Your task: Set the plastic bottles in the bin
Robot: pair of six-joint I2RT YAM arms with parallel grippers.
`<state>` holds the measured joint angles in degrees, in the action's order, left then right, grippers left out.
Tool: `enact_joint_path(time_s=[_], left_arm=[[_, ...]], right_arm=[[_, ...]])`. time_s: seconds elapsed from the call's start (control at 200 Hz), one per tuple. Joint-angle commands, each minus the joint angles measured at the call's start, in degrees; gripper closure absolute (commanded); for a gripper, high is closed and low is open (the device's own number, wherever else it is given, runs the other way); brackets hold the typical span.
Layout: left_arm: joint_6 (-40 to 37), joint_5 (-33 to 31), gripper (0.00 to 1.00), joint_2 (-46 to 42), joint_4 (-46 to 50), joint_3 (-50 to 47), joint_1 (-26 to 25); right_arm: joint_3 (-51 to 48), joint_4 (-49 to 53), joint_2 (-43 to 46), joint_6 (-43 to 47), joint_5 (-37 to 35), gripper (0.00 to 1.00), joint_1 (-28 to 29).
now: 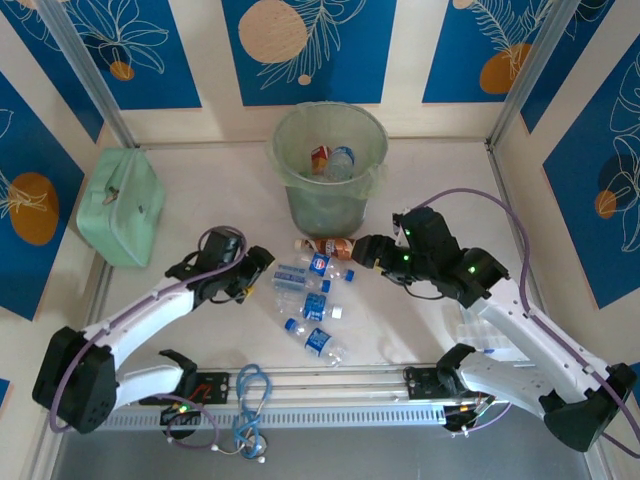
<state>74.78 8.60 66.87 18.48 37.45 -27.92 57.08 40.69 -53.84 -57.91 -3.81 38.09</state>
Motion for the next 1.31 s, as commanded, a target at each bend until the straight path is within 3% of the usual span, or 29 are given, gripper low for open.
enact_joint_path(time_s=[0.0,0.555,0.855,1.301], left_arm=[[1.68,-3.29,0.17,3.75,4.63,5.25,0.08],[6.45,-4.49,0.13,17.61,12.23,15.26,-2.70],[9.90,-3.33,0.12,22.42,10.73,16.24,-4.22],[10.82,-1.13,0.24,27.75,7.15,19.02,-4.23]], right_arm=[[-0.48,-0.97,1.29,-1.77,-2.38,0.30,1.15],[-0.98,-1.23,0.32,-2.56,-3.39,0.30,1.73],[-1.51,-1.14,0.23,-2.76,-3.66,0.30,1.37],[-0.83,0.18,0.06,-1.99,-3.92,0.34,0.43]])
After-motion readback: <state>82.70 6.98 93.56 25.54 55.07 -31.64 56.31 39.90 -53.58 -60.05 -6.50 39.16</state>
